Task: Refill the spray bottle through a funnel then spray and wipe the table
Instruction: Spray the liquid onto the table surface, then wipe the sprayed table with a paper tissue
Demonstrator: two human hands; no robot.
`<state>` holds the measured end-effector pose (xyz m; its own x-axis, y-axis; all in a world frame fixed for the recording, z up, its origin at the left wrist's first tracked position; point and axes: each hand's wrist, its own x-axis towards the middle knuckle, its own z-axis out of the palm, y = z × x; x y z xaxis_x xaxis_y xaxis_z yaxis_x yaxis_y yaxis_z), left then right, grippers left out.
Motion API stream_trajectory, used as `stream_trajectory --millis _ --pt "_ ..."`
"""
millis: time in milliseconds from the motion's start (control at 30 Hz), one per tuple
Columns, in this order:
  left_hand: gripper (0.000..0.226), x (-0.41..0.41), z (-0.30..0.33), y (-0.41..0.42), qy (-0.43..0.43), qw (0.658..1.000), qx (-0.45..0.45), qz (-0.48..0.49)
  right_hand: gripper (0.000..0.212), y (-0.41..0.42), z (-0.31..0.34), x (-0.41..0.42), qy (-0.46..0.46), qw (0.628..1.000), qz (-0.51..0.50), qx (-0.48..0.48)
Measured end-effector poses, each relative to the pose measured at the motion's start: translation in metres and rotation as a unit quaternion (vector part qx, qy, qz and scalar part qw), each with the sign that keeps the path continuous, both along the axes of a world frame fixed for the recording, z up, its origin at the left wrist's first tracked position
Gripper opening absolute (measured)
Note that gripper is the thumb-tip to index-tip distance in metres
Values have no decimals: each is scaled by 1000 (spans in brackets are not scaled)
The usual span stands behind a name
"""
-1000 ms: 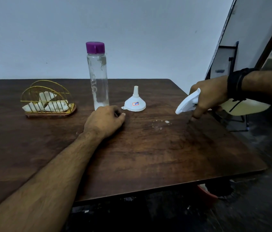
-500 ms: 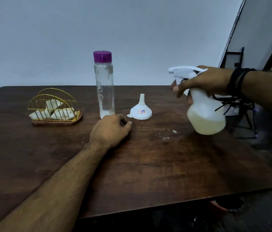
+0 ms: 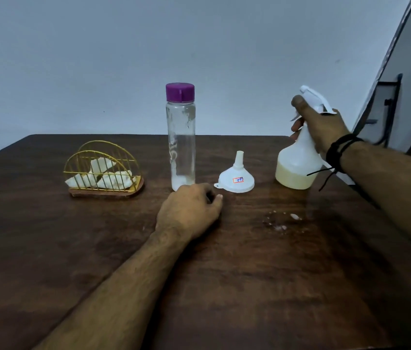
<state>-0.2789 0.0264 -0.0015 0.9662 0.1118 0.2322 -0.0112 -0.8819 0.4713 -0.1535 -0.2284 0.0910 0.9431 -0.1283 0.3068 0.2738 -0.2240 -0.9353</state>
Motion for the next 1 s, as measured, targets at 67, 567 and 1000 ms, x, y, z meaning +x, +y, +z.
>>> stream_trajectory --millis 67,567,1000 --pt "27 -1 0 -1 5 1000 2 0 14 1 -4 4 -23 1000 2 -3" --pt "27 -7 4 -2 2 1000 -9 -8 117 -42 -22 -44 90 987 -18 -133" --pt "26 -16 5 2 -3 998 -69 -7 53 0 -27 -156 -5 915 104 -390"
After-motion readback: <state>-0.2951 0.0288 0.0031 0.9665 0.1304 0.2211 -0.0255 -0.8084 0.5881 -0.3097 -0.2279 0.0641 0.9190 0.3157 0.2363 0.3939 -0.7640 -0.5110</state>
